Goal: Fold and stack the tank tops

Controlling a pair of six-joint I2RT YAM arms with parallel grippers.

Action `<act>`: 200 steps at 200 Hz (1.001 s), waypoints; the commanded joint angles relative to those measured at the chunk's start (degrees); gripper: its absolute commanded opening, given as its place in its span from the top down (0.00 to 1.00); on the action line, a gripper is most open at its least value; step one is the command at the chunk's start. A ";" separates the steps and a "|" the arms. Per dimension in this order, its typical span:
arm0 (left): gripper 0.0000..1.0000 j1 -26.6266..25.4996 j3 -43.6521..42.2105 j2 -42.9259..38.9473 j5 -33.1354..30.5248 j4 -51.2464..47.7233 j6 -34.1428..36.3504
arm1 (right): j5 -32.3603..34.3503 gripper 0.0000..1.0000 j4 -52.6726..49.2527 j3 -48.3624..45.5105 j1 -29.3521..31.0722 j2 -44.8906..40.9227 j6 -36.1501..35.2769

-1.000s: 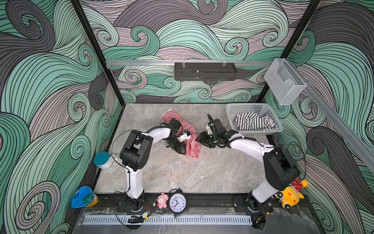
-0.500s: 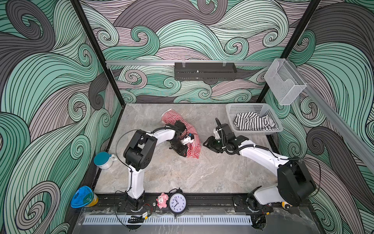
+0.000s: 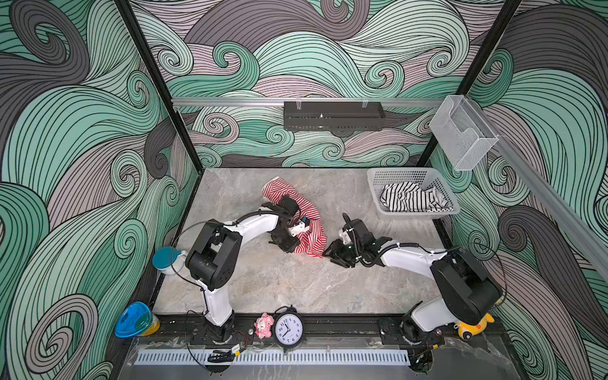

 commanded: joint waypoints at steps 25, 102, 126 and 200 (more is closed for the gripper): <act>1.00 -0.35 -3.90 -6.49 -15.17 2.89 2.26 | 0.45 0.55 6.54 0.65 1.03 5.23 5.45; 1.00 -0.37 -11.60 -16.10 -29.69 8.74 5.99 | 2.30 0.74 5.50 2.26 1.21 8.43 5.70; 1.00 -0.35 -13.56 -17.68 -31.67 10.39 7.13 | 1.81 0.80 6.70 2.82 1.40 9.48 5.89; 1.00 -0.35 -15.32 -15.03 -31.05 11.11 5.39 | 0.41 0.67 8.20 4.02 7.15 9.37 6.87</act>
